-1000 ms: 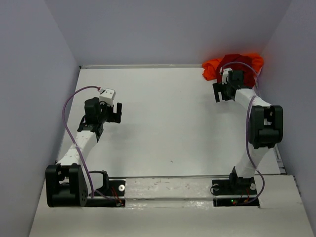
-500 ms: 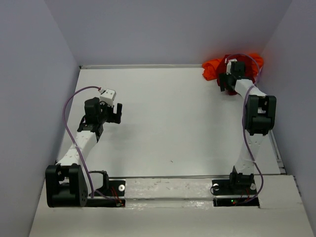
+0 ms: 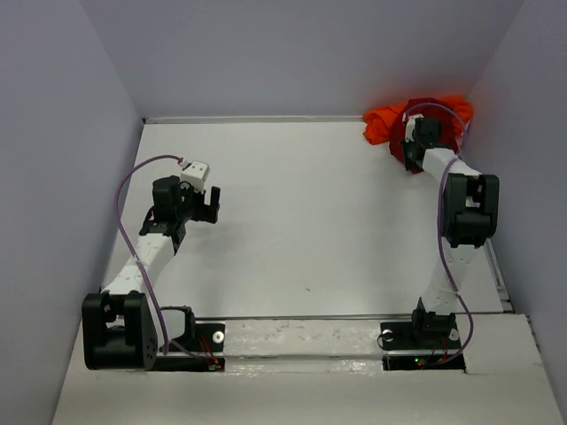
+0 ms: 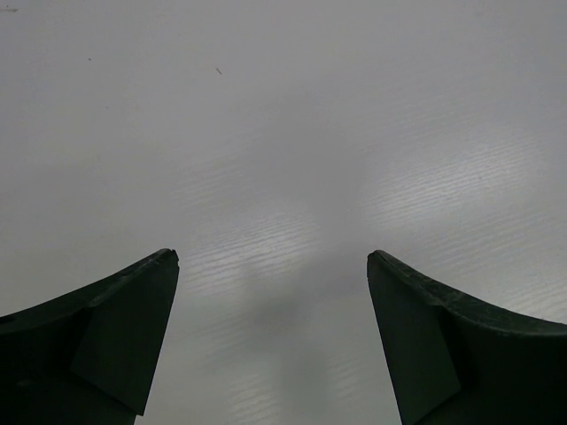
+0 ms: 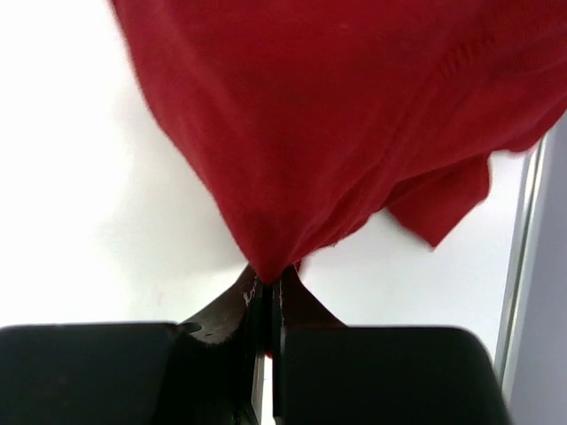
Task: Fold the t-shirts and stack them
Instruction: Pick up the crumpled T-shirt from the corner of the board, then move the crumpled T-shirt to the center of the board.
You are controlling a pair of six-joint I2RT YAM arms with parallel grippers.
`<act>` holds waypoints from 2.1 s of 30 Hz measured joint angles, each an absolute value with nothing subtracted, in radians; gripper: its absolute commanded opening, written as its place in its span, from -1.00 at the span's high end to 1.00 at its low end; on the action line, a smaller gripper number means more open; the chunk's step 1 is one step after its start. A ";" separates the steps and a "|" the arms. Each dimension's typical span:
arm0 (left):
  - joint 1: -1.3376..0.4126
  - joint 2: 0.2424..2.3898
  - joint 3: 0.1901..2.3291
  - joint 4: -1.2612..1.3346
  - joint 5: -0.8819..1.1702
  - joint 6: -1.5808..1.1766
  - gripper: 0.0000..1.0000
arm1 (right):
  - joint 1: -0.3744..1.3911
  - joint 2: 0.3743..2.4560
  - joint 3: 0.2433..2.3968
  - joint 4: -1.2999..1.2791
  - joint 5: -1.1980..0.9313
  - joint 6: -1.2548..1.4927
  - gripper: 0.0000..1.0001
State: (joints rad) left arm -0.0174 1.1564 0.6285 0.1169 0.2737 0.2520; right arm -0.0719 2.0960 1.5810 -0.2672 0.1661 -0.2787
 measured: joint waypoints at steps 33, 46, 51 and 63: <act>-0.017 1.136 0.629 0.096 0.311 0.251 -0.93 | 0.344 1.515 1.258 -0.576 -0.502 -0.240 1.00; -0.017 1.136 0.629 0.093 0.312 0.252 -0.93 | 0.595 1.752 1.370 -0.640 -0.470 -0.292 1.00; -0.017 1.136 0.629 0.093 0.311 0.252 -0.93 | 0.610 1.792 1.474 -0.648 -0.415 -0.297 1.00; -0.017 1.136 0.628 0.093 0.306 0.252 -0.93 | 0.609 1.730 1.788 -0.646 -0.221 -0.306 1.00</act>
